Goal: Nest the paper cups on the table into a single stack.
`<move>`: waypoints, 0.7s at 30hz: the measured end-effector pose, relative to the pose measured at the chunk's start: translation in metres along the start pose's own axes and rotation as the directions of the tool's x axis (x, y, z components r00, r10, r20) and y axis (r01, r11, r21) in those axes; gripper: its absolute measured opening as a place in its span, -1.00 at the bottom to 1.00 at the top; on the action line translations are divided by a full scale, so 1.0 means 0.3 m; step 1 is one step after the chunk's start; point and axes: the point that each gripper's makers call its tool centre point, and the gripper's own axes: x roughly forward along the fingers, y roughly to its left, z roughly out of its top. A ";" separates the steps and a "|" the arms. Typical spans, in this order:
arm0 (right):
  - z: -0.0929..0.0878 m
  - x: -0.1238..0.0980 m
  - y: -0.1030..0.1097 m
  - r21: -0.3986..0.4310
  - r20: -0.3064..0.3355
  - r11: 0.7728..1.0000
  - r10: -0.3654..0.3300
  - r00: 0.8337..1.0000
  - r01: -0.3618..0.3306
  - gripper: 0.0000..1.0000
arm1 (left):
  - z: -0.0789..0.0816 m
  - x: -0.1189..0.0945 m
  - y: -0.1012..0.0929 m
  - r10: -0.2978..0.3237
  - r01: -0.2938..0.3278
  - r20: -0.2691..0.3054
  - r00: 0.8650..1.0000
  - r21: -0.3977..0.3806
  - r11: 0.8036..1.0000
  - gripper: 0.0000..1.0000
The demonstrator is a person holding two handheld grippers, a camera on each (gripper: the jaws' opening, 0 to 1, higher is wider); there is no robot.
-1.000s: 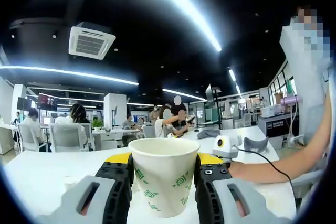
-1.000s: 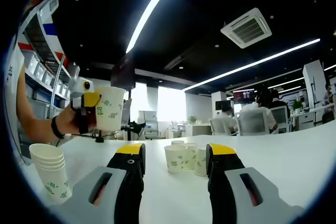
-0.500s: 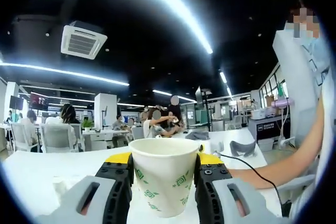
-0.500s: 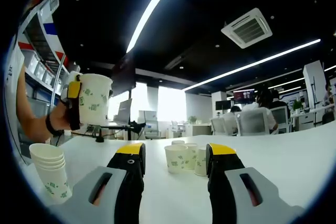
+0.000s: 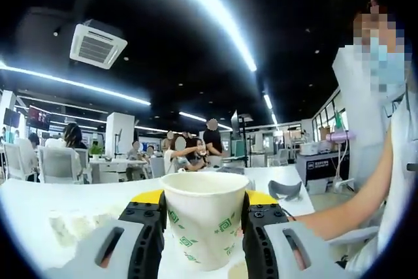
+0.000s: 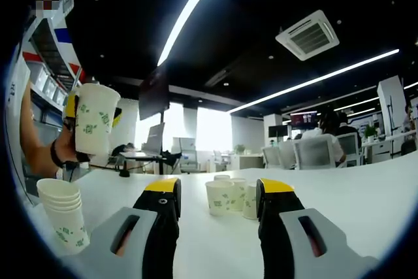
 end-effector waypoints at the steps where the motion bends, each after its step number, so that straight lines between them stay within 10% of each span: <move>1: -0.001 -0.001 0.002 0.001 0.000 1.000 -0.001 1.000 0.001 -0.03 | -0.002 -0.002 -0.004 -0.002 0.002 0.001 1.000 -0.004 1.000 -0.03; 21: -0.014 -0.002 0.012 0.001 -0.012 1.000 -0.004 1.000 0.004 -0.03 | -0.095 -0.031 -0.167 -0.119 0.118 -0.010 0.993 -0.104 0.988 -0.03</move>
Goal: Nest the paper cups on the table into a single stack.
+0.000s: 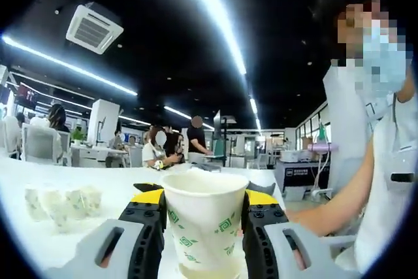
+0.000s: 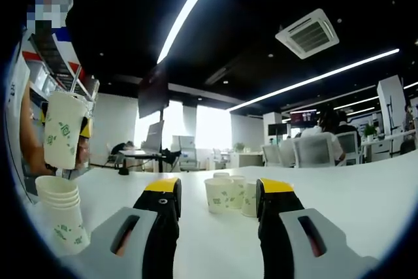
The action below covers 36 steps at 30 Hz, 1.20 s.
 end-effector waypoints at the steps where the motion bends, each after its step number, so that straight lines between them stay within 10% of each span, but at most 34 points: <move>1: 0.002 -0.001 -0.002 0.001 0.002 1.000 -0.001 1.000 0.001 -0.03 | -0.012 0.002 -0.008 -0.003 0.003 -0.001 1.000 0.004 1.000 -0.03; 36: -0.004 0.007 -0.002 0.006 0.001 1.000 0.004 1.000 -0.004 -0.03 | -0.173 0.019 -0.034 0.001 0.003 -0.088 0.996 0.039 0.999 -0.01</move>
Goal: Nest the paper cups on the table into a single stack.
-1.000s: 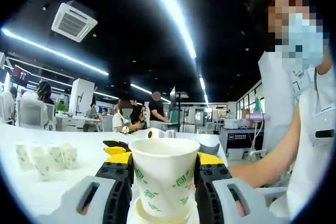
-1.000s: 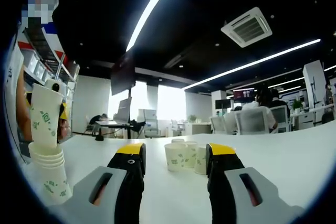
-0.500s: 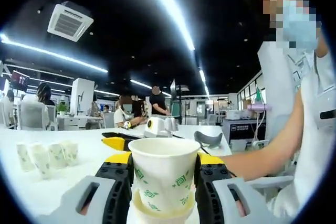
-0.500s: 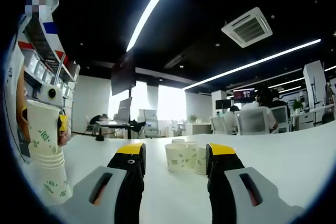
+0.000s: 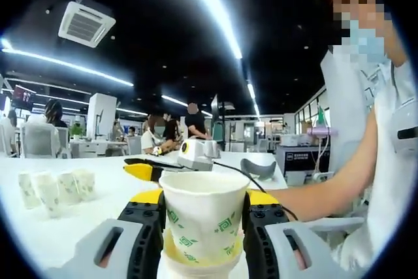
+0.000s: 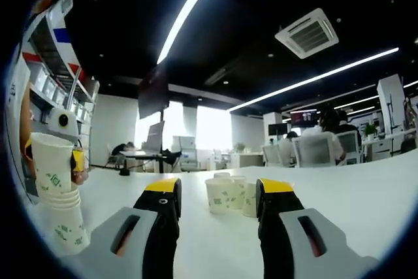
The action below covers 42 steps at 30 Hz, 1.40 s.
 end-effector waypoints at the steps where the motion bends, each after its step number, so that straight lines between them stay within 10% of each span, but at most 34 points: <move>1: 0.000 0.000 0.000 0.000 0.001 1.000 0.000 1.000 0.000 -0.03 | -0.001 0.000 0.000 0.001 -0.001 -0.002 1.000 0.002 1.000 -0.01; 11: 0.004 -0.001 -0.008 0.001 0.005 1.000 0.001 1.000 -0.001 -0.03 | -0.005 0.001 0.003 0.005 -0.004 -0.004 1.000 0.010 1.000 0.02; 16: 0.006 -0.002 -0.007 0.002 0.008 1.000 0.001 1.000 -0.001 -0.03 | -0.002 0.007 -0.005 -0.011 0.011 0.007 1.000 0.005 1.000 0.56; 42: 0.008 -0.006 0.003 0.000 0.006 1.000 0.001 1.000 -0.001 -0.04 | 0.062 -0.015 0.052 0.012 -0.010 0.051 0.999 -0.035 0.999 0.47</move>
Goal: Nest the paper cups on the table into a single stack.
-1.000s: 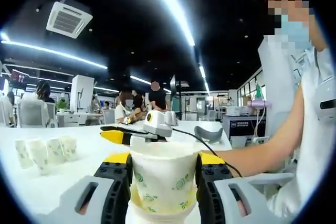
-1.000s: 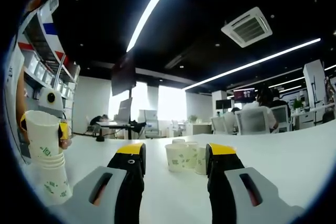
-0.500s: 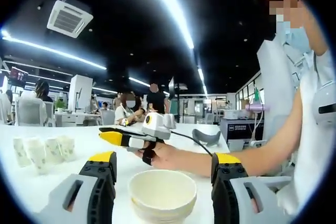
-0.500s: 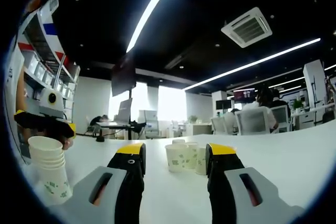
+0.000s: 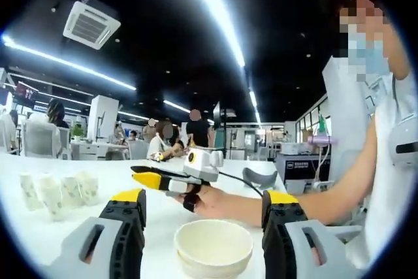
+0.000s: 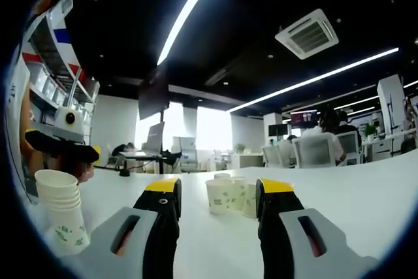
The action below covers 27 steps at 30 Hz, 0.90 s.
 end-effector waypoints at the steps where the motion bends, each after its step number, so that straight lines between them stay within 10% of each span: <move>1: 0.000 0.000 0.001 0.000 0.000 1.000 0.000 1.000 0.000 -0.04 | 0.004 -0.002 0.005 0.001 -0.001 0.001 1.000 -0.005 1.000 0.42; 12: 0.002 0.002 -0.001 -0.001 0.000 1.000 -0.001 1.000 0.001 -0.04 | 0.066 -0.017 0.132 0.065 -0.066 0.048 0.997 0.005 0.998 0.53; 27: -0.008 0.007 -0.009 0.000 -0.009 1.000 0.000 1.000 0.000 -0.04 | 0.133 -0.039 0.520 0.288 -0.295 0.098 0.953 0.062 0.954 0.34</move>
